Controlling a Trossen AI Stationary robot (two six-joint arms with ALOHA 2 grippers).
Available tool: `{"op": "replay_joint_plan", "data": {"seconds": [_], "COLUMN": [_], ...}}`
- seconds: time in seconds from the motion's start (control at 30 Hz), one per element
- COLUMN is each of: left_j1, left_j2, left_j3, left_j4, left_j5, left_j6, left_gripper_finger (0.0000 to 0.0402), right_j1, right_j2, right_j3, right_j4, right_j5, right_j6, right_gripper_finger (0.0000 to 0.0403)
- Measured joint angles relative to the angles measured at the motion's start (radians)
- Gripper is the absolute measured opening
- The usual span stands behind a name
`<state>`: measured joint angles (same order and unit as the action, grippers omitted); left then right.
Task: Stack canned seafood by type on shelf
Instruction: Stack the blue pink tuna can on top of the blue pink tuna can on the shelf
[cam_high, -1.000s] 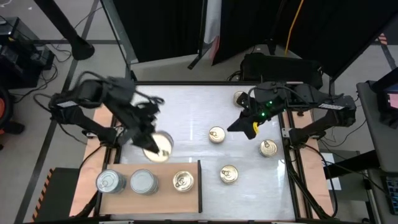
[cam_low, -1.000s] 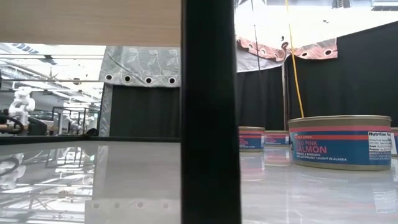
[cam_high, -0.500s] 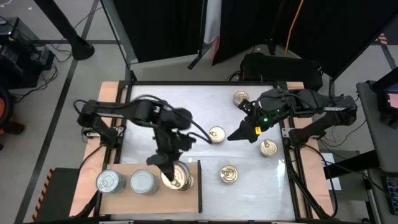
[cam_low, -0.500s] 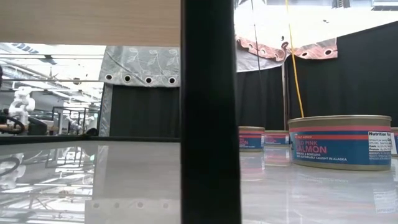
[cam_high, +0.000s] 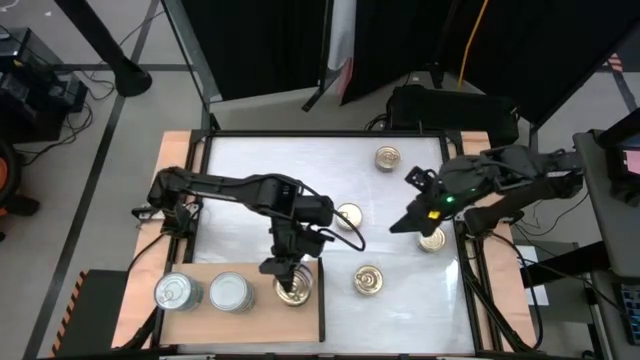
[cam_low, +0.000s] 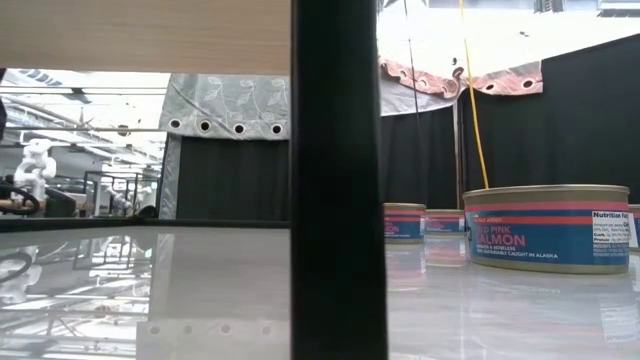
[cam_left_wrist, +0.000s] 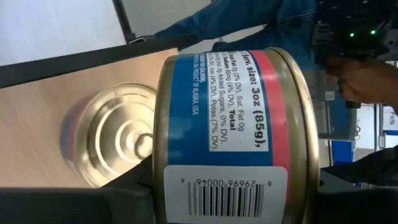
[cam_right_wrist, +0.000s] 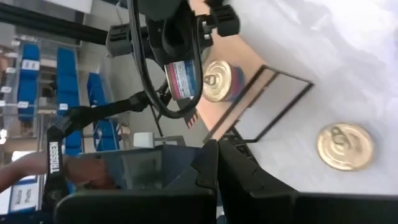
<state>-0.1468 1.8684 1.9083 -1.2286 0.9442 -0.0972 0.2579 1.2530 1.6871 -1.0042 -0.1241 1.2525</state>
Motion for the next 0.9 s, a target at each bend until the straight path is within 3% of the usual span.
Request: {"op": "replay_joint_plan", "data": {"seconds": [0.33,0.47,0.73,0.9], "left_j1": [-0.012,-0.020,-0.022,-0.023], "left_j2": [0.037,0.037,0.037,0.037], "left_j3": [0.000,0.000,0.000,0.000], "left_j4": [-0.051,-0.049,-0.049,-0.046], "left_j5": [0.001,-0.010,-0.143,-0.149], "left_j6": [0.000,-0.015,-0.079,-0.081], "left_gripper_finger": [0.0192,0.0195,0.0198,0.0199], "right_j1": [0.009,0.009,0.009,0.009], "right_j2": [-0.072,-0.075,-0.075,-0.075], "right_j3": [0.000,0.000,0.000,0.000], "right_j4": [-0.034,-0.034,-0.034,-0.034], "right_j5": [0.129,0.135,0.134,0.129], "right_j6": [-0.012,-0.046,-0.114,-0.148], "right_gripper_finger": [0.0000,0.0000,0.0000,0.0000]}}
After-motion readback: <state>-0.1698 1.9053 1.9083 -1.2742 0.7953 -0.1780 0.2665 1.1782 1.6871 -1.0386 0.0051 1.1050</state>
